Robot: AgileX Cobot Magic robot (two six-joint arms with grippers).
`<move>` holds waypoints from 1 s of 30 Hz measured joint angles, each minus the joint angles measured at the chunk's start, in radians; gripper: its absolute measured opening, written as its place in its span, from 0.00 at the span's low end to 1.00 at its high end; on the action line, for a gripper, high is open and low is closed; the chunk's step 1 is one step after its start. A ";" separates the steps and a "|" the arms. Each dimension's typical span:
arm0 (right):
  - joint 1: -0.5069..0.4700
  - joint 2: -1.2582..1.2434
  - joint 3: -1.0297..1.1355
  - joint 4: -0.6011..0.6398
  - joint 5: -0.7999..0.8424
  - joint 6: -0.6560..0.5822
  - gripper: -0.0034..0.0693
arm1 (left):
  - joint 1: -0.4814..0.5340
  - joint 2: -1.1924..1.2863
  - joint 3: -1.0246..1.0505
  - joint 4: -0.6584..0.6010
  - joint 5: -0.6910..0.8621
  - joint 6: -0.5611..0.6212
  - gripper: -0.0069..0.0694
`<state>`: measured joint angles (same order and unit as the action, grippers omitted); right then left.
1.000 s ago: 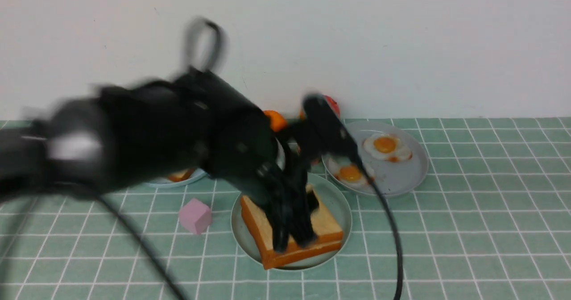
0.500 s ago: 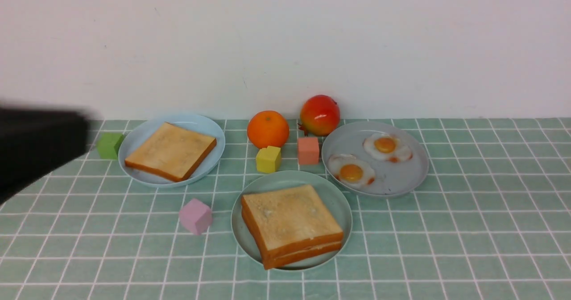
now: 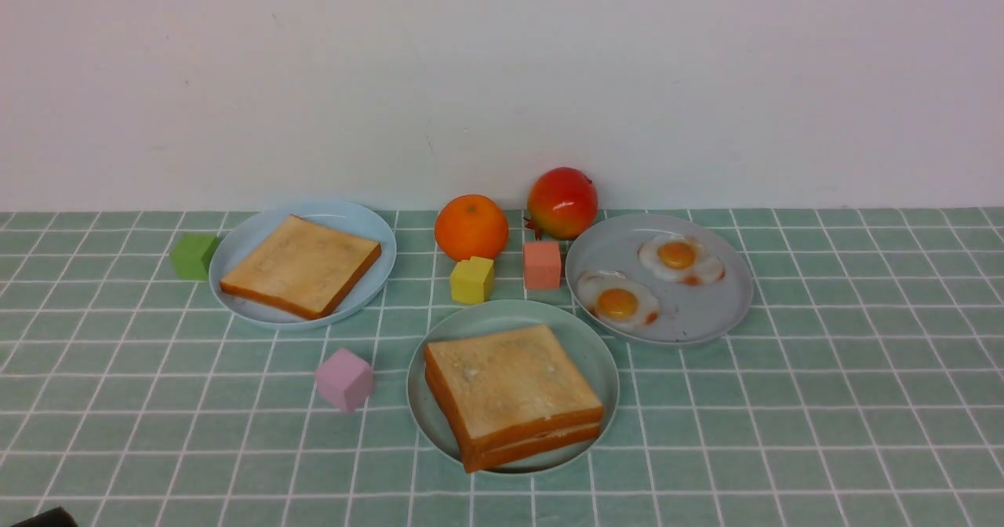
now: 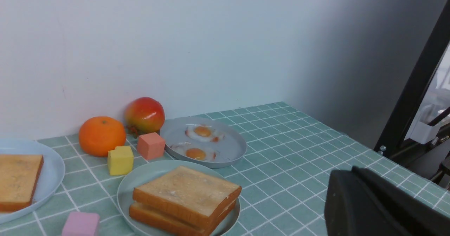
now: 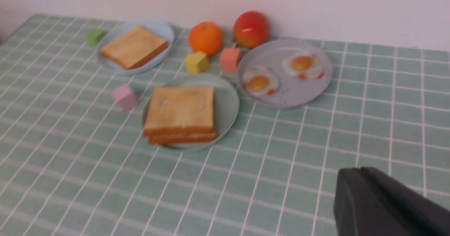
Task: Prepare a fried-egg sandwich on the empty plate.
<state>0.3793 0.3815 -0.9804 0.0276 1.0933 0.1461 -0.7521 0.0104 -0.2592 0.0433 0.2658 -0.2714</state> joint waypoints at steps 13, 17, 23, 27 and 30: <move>0.000 -0.014 0.345 -0.017 -0.271 0.126 0.05 | 0.000 0.000 0.000 0.002 0.069 -0.002 0.07; -0.001 -0.019 0.425 -0.028 -0.277 0.124 0.05 | 0.000 0.000 0.000 0.002 0.072 -0.004 0.07; -0.170 -0.134 0.570 -0.064 -0.410 0.051 0.03 | 0.000 0.000 0.000 0.002 0.074 -0.004 0.07; -0.313 -0.290 0.777 0.008 -0.593 -0.095 0.03 | 0.000 0.000 0.000 0.002 0.074 -0.004 0.08; -0.351 -0.376 0.927 0.030 -0.683 -0.129 0.03 | 0.000 0.000 0.000 0.002 0.074 -0.004 0.08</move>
<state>0.0284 0.0060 -0.0537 0.0575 0.4100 0.0169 -0.7521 0.0104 -0.2592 0.0454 0.3394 -0.2757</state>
